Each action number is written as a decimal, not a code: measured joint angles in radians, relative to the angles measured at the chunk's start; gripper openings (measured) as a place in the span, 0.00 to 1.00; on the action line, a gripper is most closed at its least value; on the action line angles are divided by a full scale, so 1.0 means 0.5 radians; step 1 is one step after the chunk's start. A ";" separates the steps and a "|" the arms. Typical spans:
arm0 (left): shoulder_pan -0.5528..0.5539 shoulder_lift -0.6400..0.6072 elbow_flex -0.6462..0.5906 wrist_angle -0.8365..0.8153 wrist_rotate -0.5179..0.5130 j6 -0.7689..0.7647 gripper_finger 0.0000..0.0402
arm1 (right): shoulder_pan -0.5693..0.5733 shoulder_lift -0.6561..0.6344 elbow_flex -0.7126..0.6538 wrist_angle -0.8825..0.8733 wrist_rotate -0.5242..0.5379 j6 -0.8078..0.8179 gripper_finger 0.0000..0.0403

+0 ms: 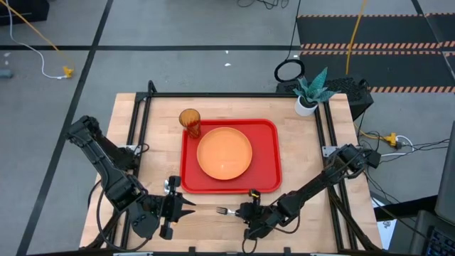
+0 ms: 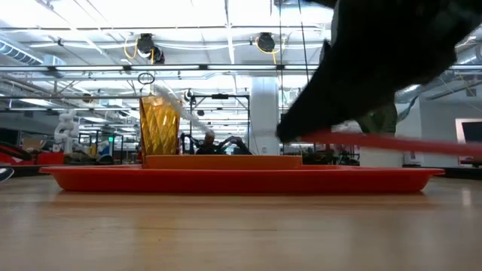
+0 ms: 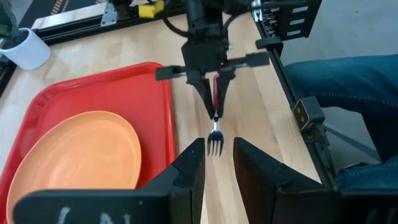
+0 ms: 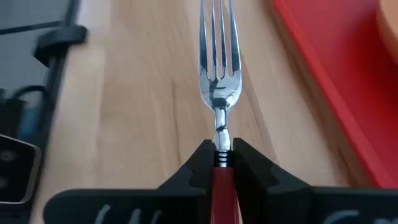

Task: Pick and place plate/cup/fork/spoon on tray
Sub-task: Put the pink fork on the red tray to the right of the orange plate

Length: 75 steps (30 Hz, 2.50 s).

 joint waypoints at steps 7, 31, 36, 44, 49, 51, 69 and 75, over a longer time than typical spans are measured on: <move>0.000 0.000 0.000 0.000 -0.008 -0.007 0.22 | -0.001 -0.133 0.000 -0.139 0.068 -0.074 0.06; 0.030 0.000 0.000 0.003 -0.052 0.029 0.22 | -0.004 -0.578 -0.490 0.023 0.492 -0.032 0.06; 0.070 0.000 0.000 0.006 -0.053 0.029 0.22 | -0.036 -0.601 -0.561 0.076 0.542 0.003 0.06; 0.115 0.000 0.000 0.006 -0.053 0.028 0.22 | -0.119 -0.602 -0.560 0.047 0.542 -0.045 0.06; 0.114 0.000 0.000 0.002 -0.053 0.028 0.22 | -0.179 -0.602 -0.560 0.002 0.543 -0.043 0.06; 0.114 0.000 0.000 0.002 -0.053 0.028 0.22 | -0.205 -0.602 -0.560 0.002 0.570 -0.043 0.06; 0.112 0.000 0.000 -0.035 -0.053 0.037 0.22 | -0.386 -0.602 -0.558 0.240 0.507 -0.201 0.06; 0.114 0.000 0.000 -0.034 -0.053 0.044 0.22 | -0.425 -0.602 -0.558 0.229 0.423 -0.158 0.06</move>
